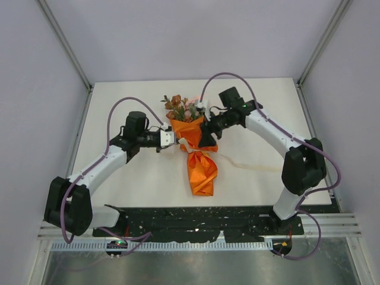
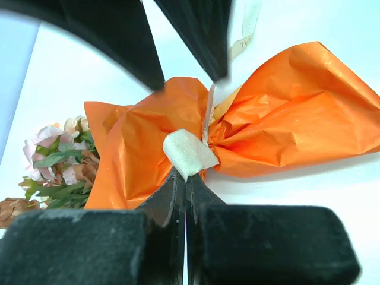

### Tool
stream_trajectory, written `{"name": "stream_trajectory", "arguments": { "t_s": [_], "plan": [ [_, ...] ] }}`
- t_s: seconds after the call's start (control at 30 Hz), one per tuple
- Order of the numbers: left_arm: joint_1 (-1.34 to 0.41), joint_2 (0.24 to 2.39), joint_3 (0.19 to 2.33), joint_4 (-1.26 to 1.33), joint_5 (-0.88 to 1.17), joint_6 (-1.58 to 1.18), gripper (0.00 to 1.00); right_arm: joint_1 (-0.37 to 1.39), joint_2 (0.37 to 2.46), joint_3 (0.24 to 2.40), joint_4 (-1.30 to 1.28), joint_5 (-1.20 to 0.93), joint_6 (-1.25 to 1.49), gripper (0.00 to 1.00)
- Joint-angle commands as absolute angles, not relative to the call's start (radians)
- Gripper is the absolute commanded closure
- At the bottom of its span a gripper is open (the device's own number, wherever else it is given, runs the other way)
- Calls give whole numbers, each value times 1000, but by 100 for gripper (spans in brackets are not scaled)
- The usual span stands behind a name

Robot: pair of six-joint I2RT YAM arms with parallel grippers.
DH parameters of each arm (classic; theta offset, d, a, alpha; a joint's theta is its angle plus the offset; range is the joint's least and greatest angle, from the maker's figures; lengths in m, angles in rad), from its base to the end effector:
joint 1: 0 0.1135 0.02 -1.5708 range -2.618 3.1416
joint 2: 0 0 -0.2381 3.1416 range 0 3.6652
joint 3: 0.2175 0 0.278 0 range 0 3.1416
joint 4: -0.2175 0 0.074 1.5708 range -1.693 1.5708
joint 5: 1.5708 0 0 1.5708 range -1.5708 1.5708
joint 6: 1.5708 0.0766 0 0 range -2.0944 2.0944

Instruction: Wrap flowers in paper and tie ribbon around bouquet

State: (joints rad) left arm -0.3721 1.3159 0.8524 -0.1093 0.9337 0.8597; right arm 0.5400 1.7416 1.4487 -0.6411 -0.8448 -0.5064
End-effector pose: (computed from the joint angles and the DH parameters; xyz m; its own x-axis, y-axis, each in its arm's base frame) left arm 0.2851 -0.1774 0.2114 0.3111 0.3624 -0.8786 0.9344 0.0521 0.3524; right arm 0.3239 0.2609 0.2268 -0.2525 -0.5268 -0.8116 -0.9665 0.0975 0.2374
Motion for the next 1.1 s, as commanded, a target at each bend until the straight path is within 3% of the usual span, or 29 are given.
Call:
{"name": "stream_trajectory", "arguments": {
  "t_s": [0.0,0.07,0.1,0.23,0.37,0.63,0.87,0.9,0.93,0.97,1.0,1.03,1.07],
  "plan": [
    [-368,1328,871,-40,939,813,100,288,1626,1457,-940,-689,-677,31],
    [-368,1330,876,-40,943,801,100,153,1596,1414,-1034,-594,-766,30],
    [-368,1330,879,-40,943,793,100,108,1580,1384,-1073,-557,-791,14],
    [-368,1331,884,-40,951,790,100,-199,1563,1336,-1132,-335,-937,4],
    [-368,1336,896,-87,965,822,100,-354,1606,1299,-1094,-151,-1144,5],
    [-368,1339,902,-107,960,833,100,-420,1775,1287,-924,-3,-1256,5],
    [-368,1325,884,-114,959,842,100,-420,1910,1267,-867,-38,-1266,0],
    [-368,1325,884,-114,959,838,100,-417,1922,1267,-868,-40,-1264,5],
    [-368,1325,885,-114,959,838,100,-413,1940,1261,-874,-43,-1266,16],
    [-368,1324,885,-115,960,839,100,-413,1948,1259,-890,-55,-1264,32],
    [-368,1322,887,-114,957,838,100,-413,1960,1255,-900,-60,-1262,38],
    [-368,1324,890,-115,959,841,100,-411,1965,1256,-923,-69,-1261,56],
    [-365,1322,893,-118,959,839,100,-411,1970,1261,-945,-78,-1264,67]
  ]
}}
